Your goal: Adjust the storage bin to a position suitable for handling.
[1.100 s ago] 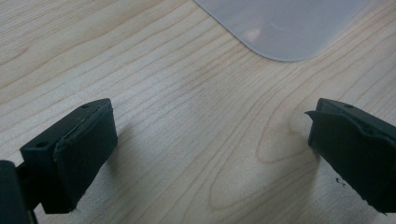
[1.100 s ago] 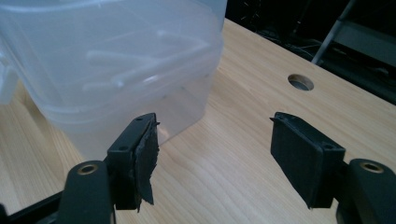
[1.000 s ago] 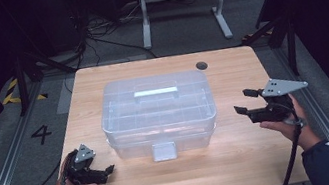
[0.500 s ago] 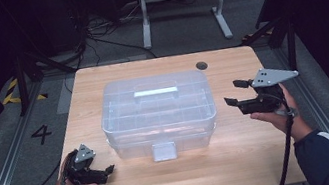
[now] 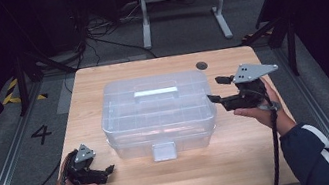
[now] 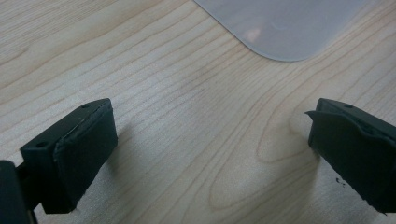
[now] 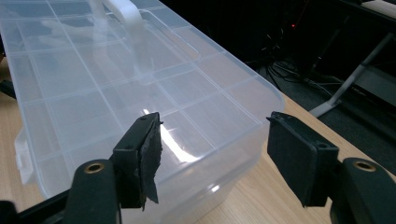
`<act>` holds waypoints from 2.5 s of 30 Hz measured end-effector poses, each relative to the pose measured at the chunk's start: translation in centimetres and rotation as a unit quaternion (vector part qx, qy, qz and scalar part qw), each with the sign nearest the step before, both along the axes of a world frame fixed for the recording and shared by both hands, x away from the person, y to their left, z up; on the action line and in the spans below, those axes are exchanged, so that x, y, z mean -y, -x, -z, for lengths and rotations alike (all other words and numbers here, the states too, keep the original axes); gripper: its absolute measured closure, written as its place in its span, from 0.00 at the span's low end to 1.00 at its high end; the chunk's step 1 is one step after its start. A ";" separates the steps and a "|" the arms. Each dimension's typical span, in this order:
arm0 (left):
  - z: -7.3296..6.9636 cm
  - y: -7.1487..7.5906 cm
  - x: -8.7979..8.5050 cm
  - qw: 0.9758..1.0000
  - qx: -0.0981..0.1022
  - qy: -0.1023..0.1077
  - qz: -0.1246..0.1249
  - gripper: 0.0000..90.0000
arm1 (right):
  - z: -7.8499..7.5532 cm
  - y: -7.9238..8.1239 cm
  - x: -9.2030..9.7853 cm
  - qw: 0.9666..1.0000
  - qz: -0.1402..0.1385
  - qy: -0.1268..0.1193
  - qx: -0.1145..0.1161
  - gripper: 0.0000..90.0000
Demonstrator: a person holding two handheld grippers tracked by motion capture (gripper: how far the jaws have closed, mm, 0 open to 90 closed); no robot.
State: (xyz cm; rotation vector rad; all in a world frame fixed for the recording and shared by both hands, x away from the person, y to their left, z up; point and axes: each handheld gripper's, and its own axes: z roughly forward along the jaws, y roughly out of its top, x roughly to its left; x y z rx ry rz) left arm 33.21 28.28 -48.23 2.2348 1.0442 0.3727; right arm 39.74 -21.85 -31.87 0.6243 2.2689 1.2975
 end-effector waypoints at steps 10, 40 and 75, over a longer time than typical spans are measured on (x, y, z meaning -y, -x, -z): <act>0.0 0.0 0.0 1.000 0.000 0.000 0.000 0.02 | -0.4 -0.4 -1.9 1.000 -0.018 0.004 -0.002 0.41; 0.0 0.0 0.0 1.000 0.000 0.000 0.000 0.02 | -1.1 -2.7 -8.8 0.995 -0.074 0.060 -0.009 0.65; -1.5 0.3 0.1 0.999 0.032 -0.004 0.002 0.31 | -2.3 -3.5 -10.3 0.993 -0.086 0.076 -0.024 0.84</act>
